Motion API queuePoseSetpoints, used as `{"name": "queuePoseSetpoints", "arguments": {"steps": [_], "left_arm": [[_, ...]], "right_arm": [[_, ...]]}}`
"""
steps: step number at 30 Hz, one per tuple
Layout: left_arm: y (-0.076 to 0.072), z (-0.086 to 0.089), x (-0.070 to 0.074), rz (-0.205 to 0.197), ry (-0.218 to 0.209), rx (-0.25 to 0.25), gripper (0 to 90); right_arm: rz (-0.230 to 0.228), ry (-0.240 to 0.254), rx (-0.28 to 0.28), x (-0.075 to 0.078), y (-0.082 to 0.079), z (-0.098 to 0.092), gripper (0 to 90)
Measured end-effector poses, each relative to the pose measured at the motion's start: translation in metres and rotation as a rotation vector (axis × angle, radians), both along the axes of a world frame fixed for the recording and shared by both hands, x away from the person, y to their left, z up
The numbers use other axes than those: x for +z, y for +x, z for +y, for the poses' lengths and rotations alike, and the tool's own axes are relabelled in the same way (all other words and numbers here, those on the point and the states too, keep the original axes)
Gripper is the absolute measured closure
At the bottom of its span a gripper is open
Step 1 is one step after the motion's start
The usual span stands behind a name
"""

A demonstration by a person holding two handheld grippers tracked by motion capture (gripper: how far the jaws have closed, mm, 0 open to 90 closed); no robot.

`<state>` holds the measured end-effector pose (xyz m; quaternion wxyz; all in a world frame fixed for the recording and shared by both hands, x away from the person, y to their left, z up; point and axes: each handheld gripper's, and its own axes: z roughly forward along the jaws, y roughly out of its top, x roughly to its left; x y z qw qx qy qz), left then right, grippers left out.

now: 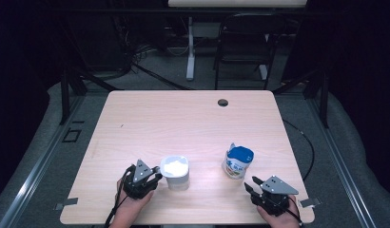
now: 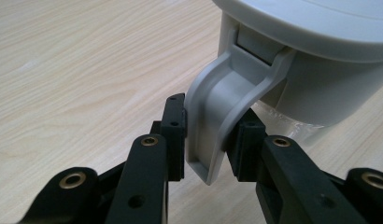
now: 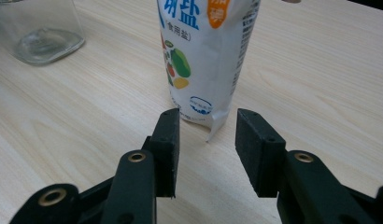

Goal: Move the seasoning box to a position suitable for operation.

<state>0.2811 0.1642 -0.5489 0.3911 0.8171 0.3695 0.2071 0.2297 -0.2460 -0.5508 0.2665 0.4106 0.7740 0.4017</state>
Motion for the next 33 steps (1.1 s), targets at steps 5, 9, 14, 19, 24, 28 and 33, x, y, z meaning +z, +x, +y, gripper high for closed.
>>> {"name": "queuePoseSetpoints", "arguments": {"steps": [5,9,14,19,24,28,33], "left_arm": [[-0.003,-0.003,0.000,0.001,0.000,-0.012,71.1],[-0.007,-0.007,0.000,0.006,0.002,-0.019,71.0],[-0.010,-0.010,0.001,0.014,0.008,-0.025,70.9],[-0.012,-0.013,0.001,0.009,0.009,-0.042,70.9],[-0.013,-0.015,0.000,0.010,0.002,-0.048,70.9],[-0.014,-0.016,0.000,0.010,-0.004,-0.046,70.8],[-0.013,-0.015,0.000,0.010,-0.007,-0.047,70.8]], "right_arm": [[-0.002,-0.010,0.010,-0.001,0.000,0.002,60.4],[-0.002,-0.012,0.008,-0.002,0.000,0.002,59.7],[-0.005,-0.016,0.005,-0.002,0.000,0.003,58.9],[0.000,-0.019,0.012,-0.003,0.000,0.005,58.9],[-0.003,-0.013,0.012,-0.003,0.000,0.005,58.9],[-0.003,-0.021,0.009,-0.003,0.000,0.005,58.9],[-0.001,-0.027,0.009,-0.003,0.000,0.005,58.9]]}}
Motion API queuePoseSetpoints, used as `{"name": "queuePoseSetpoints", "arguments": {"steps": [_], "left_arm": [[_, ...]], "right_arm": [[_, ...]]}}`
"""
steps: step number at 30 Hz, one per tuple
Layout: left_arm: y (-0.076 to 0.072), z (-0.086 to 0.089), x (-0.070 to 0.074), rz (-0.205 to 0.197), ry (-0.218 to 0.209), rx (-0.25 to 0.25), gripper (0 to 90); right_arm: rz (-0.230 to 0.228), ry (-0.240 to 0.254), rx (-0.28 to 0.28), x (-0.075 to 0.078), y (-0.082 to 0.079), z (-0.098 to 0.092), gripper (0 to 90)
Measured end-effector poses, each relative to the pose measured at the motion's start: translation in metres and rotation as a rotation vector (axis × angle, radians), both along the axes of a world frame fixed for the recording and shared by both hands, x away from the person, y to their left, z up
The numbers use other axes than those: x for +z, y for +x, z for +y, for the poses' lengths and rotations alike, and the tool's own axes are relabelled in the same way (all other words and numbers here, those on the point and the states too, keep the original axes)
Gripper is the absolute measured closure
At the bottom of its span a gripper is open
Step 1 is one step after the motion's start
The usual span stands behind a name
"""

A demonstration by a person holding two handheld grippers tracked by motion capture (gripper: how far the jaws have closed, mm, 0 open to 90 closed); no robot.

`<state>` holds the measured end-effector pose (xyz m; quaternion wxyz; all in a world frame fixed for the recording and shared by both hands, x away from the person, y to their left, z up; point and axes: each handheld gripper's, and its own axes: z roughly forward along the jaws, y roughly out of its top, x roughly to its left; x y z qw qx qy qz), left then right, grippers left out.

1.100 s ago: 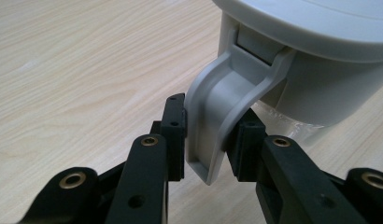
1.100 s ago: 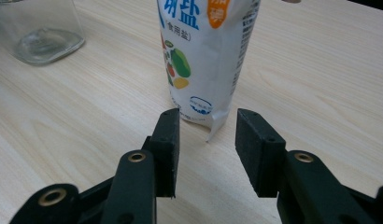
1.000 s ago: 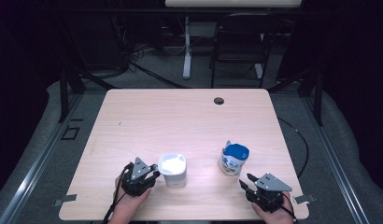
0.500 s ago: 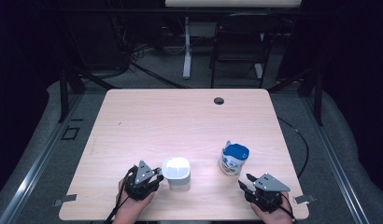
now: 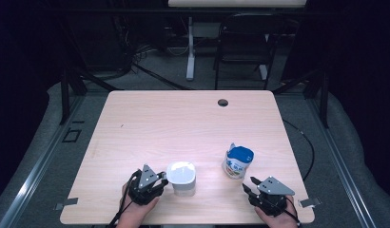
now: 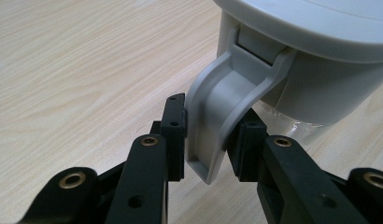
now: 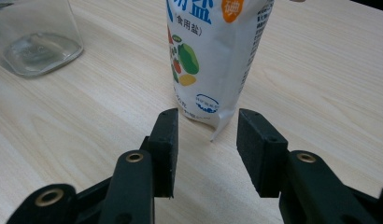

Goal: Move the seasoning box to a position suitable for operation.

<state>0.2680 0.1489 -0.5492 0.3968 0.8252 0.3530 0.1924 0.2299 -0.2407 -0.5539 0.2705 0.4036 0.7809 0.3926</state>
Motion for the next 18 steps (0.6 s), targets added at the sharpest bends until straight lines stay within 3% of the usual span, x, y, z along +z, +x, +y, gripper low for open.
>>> {"name": "queuePoseSetpoints", "arguments": {"steps": [10,18], "left_arm": [[0.0006,0.0012,-0.0002,0.005,-0.008,-0.010,70.5],[-0.0008,0.0075,0.0023,0.033,-0.044,-0.015,65.3]], "right_arm": [[0.007,0.011,0.026,0.0019,-0.0011,0.0021,59.1],[0.000,0.015,0.042,0.0054,-0.0031,0.0034,58.9]]}}
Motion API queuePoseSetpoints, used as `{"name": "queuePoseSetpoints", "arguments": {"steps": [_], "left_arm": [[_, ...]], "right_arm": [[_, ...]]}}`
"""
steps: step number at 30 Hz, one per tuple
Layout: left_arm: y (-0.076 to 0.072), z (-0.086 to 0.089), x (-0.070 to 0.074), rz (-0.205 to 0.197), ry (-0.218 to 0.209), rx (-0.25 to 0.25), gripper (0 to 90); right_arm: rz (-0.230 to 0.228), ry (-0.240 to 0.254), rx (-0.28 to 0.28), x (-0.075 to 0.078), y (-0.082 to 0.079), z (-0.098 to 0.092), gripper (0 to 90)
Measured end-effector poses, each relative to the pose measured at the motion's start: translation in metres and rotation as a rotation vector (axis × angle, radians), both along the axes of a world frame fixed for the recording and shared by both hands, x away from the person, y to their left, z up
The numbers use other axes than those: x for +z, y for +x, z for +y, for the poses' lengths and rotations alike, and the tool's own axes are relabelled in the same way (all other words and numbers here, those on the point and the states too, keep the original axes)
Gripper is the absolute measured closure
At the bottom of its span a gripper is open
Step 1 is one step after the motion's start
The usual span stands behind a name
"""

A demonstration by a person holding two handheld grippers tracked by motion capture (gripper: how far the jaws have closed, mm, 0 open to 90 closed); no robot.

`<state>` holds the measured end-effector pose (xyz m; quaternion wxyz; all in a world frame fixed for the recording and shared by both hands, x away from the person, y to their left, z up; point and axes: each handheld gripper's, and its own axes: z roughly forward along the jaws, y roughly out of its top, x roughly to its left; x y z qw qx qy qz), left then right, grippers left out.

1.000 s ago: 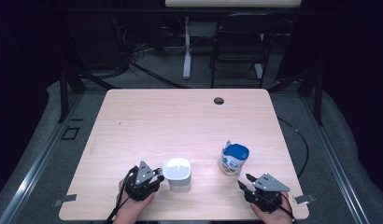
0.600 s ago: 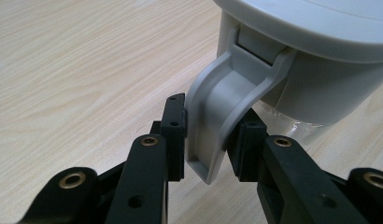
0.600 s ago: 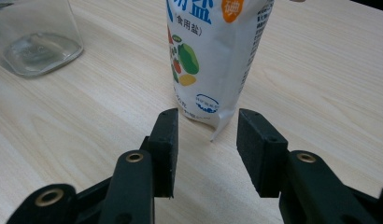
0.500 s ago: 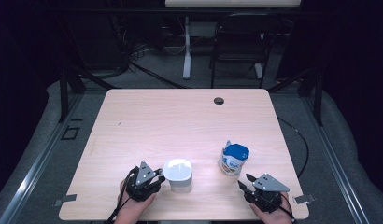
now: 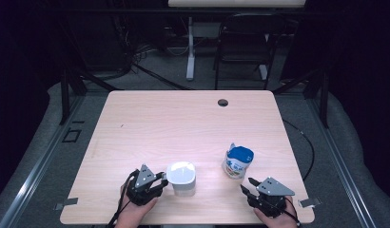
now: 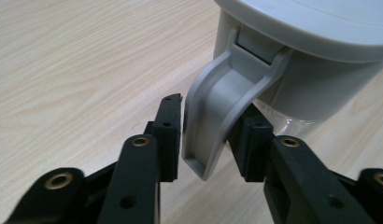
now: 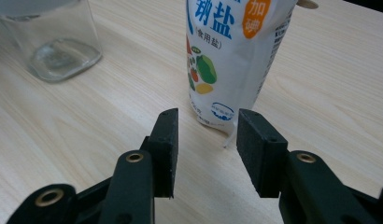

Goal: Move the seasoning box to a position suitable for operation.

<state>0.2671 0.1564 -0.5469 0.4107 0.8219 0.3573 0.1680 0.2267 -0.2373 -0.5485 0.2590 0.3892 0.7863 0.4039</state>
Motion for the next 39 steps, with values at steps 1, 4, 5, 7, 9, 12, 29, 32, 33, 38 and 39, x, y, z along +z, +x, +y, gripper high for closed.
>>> {"name": "queuePoseSetpoints", "arguments": {"steps": [1,4,5,7,9,12,29,32,33,38,39], "left_arm": [[-0.001,0.002,0.001,0.005,-0.001,0.003,63.5],[-0.004,0.007,0.004,0.010,-0.018,0.019,62.3],[-0.006,0.008,0.005,0.011,-0.018,0.020,62.0],[-0.008,0.011,0.007,0.006,-0.021,0.018,62.1],[-0.010,0.012,0.009,0.004,-0.032,0.025,62.0],[-0.010,0.012,0.009,-0.002,-0.027,0.027,62.4],[-0.011,0.025,0.028,-0.027,-0.109,0.006,63.3],[-0.008,0.029,0.030,-0.023,-0.130,0.002,63.8],[-0.008,0.029,0.030,-0.023,-0.130,0.002,64.2],[-0.005,0.030,0.035,-0.017,-0.132,-0.005,61.5],[-0.003,0.031,0.036,-0.016,-0.132,0.000,61.2]], "right_arm": [[0.002,0.011,0.001,0.001,0.000,0.000,59.0],[-0.004,0.022,-0.006,0.003,-0.002,0.002,58.9],[-0.005,0.026,-0.011,0.004,-0.003,0.004,58.9],[-0.007,0.017,-0.004,0.006,-0.004,0.007,58.9],[-0.016,0.017,0.001,0.007,-0.005,0.010,58.9],[-0.021,0.017,0.019,0.008,-0.006,0.014,59.0],[-0.052,0.018,0.075,0.012,-0.010,0.022,58.5],[-0.055,0.004,0.089,0.013,-0.010,0.025,58.4],[-0.055,0.004,0.089,0.013,-0.010,0.025,58.4],[-0.023,0.017,0.087,0.014,-0.007,0.029,59.0],[-0.022,0.022,0.085,0.014,-0.006,0.030,59.0]]}}
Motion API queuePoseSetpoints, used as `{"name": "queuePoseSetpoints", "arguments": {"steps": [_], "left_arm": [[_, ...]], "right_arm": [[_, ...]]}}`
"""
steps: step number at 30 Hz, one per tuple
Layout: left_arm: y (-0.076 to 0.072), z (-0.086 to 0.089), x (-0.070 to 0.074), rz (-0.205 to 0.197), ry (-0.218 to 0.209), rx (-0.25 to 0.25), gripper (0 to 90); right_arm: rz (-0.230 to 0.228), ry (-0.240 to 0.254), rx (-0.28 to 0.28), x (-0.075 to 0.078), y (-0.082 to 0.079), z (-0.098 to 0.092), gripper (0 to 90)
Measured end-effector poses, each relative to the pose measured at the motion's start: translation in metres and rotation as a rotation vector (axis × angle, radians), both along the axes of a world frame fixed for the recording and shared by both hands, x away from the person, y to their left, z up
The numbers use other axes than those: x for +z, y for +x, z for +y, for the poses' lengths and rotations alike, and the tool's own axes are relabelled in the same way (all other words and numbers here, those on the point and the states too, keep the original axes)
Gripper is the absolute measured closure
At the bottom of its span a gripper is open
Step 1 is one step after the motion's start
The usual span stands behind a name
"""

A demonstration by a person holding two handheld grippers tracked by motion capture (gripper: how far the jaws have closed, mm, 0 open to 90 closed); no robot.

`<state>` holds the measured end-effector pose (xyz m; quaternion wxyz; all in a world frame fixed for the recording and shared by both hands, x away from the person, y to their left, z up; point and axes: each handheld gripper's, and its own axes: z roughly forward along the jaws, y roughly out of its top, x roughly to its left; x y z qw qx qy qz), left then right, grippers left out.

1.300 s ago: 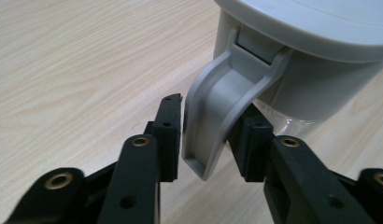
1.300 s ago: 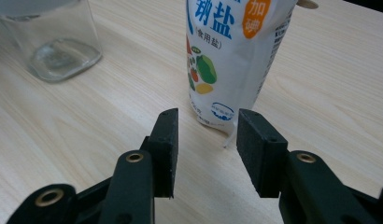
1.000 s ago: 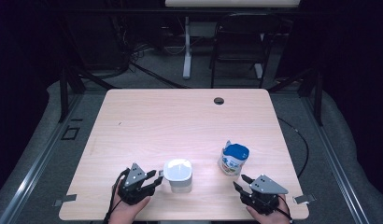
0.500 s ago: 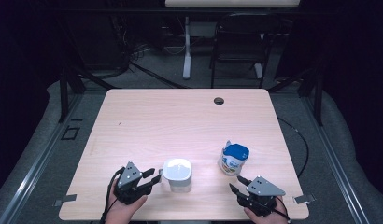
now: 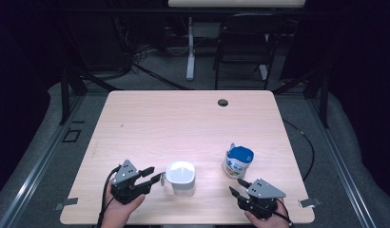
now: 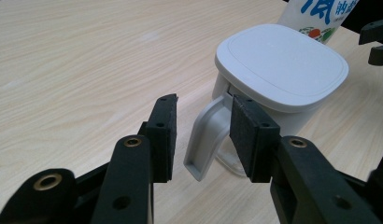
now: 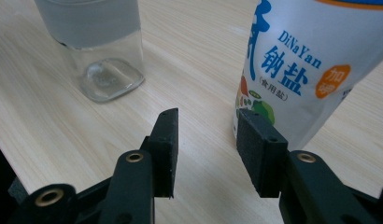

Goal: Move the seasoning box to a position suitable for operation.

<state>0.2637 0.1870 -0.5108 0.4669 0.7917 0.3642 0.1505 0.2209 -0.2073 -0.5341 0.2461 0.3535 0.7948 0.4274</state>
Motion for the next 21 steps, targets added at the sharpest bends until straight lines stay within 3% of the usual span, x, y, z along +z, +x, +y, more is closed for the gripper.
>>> {"name": "queuePoseSetpoints", "arguments": {"steps": [8,14,19,21], "left_arm": [[0.008,-0.001,0.008,0.023,-0.006,-0.003,65.7],[0.017,-0.007,0.022,0.030,0.005,-0.019,69.1],[0.025,-0.010,0.033,0.046,-0.005,-0.041,71.0],[0.032,-0.014,0.040,0.050,-0.029,-0.050,72.5]], "right_arm": [[0.000,-0.001,0.035,0.008,0.006,0.015,58.4],[0.038,0.015,0.083,0.019,0.011,0.031,57.8],[0.059,0.020,0.081,0.025,0.018,0.039,55.7],[0.058,0.016,0.072,0.027,0.022,0.042,54.8]]}}
